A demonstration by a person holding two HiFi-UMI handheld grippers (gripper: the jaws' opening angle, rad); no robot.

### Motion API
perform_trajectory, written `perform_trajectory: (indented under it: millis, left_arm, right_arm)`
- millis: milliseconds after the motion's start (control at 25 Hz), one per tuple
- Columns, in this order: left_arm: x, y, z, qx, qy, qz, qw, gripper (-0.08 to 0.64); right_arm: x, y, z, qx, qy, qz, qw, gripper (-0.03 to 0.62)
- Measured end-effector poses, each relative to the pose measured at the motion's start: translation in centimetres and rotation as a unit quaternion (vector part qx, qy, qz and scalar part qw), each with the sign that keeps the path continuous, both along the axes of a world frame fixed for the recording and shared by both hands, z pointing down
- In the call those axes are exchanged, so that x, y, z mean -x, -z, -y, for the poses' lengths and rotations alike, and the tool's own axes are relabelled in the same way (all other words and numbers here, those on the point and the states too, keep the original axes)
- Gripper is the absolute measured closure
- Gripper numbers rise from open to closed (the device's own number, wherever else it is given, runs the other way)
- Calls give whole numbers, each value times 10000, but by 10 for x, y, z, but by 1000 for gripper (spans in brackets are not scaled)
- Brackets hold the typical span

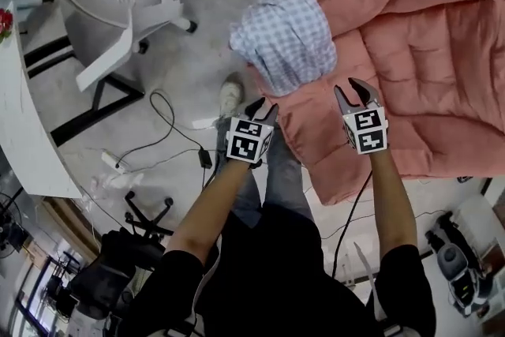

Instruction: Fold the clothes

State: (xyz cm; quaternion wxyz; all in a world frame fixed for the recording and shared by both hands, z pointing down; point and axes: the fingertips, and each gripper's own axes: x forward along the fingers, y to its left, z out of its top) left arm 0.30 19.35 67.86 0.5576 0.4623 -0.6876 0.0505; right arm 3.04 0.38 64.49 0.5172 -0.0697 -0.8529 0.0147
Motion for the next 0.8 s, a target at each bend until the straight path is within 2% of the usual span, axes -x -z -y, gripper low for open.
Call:
perform_trajectory:
  millis: [120, 240, 320, 560, 640, 800]
  left_arm:
    - [-3, -18, 4, -70, 219, 34, 9997, 405]
    - [-6, -34, 13, -104, 442, -120, 9989, 360]
    - [-6, -43, 17, -39, 491, -73, 9988, 351]
    - [-10, -72, 22, 181, 39, 377, 9991, 351]
    - [-9, -76, 27, 186, 10, 468, 9987, 355]
    - [-5, -76, 32, 150, 87, 503, 9986, 405]
  right_arm:
    - [1, -18, 5, 113, 182, 2, 9998, 428]
    - [0, -39, 9, 200, 420, -19, 9989, 391]
    - [-2, -53, 12, 156, 573, -134, 9981, 369]
    - [-3, -92, 12, 121, 1095, -459, 9929, 364]
    - [0, -98, 7, 193, 1271, -420, 9908, 364]
    - [13, -98, -7, 354, 1363, -201, 9898, 373]
